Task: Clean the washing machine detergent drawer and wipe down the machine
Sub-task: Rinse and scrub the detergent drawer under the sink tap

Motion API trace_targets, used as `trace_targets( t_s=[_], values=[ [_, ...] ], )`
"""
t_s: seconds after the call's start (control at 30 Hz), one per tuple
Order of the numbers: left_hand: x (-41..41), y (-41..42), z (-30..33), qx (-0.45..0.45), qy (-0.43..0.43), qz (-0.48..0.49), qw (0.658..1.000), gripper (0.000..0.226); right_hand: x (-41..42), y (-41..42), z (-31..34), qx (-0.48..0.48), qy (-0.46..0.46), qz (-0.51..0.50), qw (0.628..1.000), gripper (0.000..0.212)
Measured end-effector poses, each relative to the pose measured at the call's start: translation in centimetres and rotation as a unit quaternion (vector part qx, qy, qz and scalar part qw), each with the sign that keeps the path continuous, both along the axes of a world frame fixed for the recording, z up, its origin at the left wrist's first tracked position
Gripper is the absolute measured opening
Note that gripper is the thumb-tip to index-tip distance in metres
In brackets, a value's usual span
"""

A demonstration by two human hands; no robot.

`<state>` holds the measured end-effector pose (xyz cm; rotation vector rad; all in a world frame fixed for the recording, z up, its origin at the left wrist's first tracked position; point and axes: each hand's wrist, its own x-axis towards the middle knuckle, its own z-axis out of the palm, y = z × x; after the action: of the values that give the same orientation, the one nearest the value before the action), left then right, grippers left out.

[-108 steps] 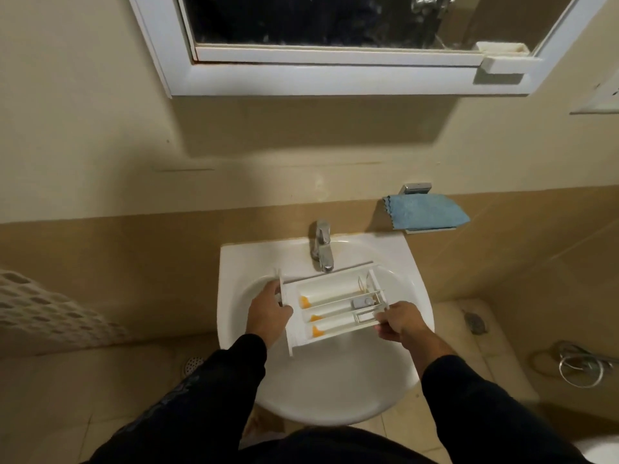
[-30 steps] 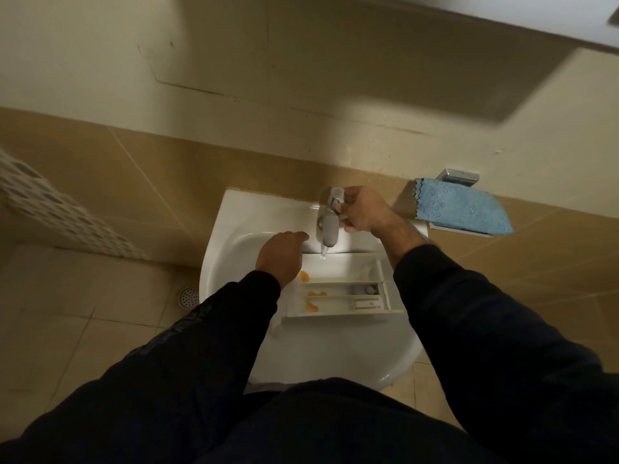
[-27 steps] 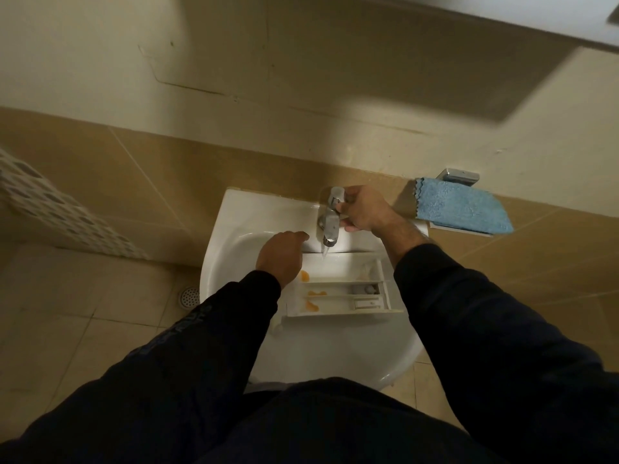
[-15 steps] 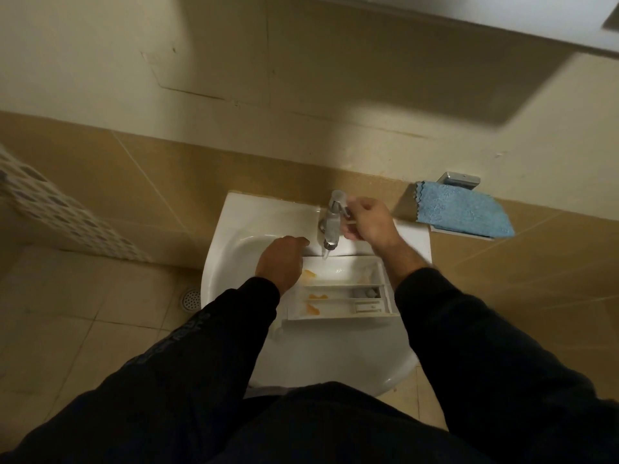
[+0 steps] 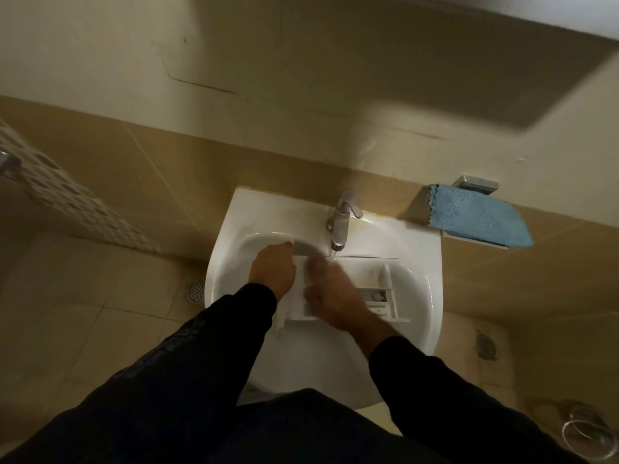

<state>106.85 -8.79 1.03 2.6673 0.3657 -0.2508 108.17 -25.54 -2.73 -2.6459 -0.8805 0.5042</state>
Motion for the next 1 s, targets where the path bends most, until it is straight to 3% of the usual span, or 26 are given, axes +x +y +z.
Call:
trace_targets(
  t_s=[0.13,0.23,0.37,0.5,0.57,0.63,0.73,0.87,1.0],
  values=[
    [-0.2,0.0,-0.2,-0.039,-0.003,0.03,0.999,0.028,1.8,-3.4,-0.2,-0.127,-0.062,-0.14,0.98,0.074],
    [-0.3,-0.1,-0.6,-0.062,-0.017,0.051,0.997,0.027,0.5,-1.0,0.3,-0.129,-0.045,-0.155,0.978,0.079],
    [-0.1,-0.2,-0.9,-0.039,-0.029,0.044,0.998,0.021,-1.0,4.1,-0.6,-0.031,0.0,-0.007,1.0,0.076],
    [-0.2,0.4,-1.1,-0.039,-0.025,0.039,0.998,0.026,0.0,2.1,-0.2,-0.04,-0.011,0.079,0.996,0.073],
    [-0.4,0.4,-1.2,-0.059,-0.031,0.042,0.997,0.026,1.0,-0.8,0.2,-0.071,-0.046,0.078,0.993,0.07],
    [-0.5,0.3,-1.3,-0.08,-0.036,0.047,0.995,0.026,1.5,-2.7,0.6,-0.091,-0.073,0.015,0.993,0.066],
    [-0.8,0.2,-1.5,-0.071,-0.039,0.028,0.996,0.035,0.9,-0.7,0.7,-0.03,-0.036,-0.065,0.997,0.065],
    [-0.7,0.2,-1.3,-0.075,-0.054,0.031,0.995,0.031,-0.7,3.4,-0.4,0.001,0.007,0.021,1.0,0.071],
    [-0.8,0.1,-0.8,-0.09,-0.057,0.041,0.993,0.031,-0.3,0.5,-1.0,-0.043,-0.001,0.123,0.992,0.077]
  ],
)
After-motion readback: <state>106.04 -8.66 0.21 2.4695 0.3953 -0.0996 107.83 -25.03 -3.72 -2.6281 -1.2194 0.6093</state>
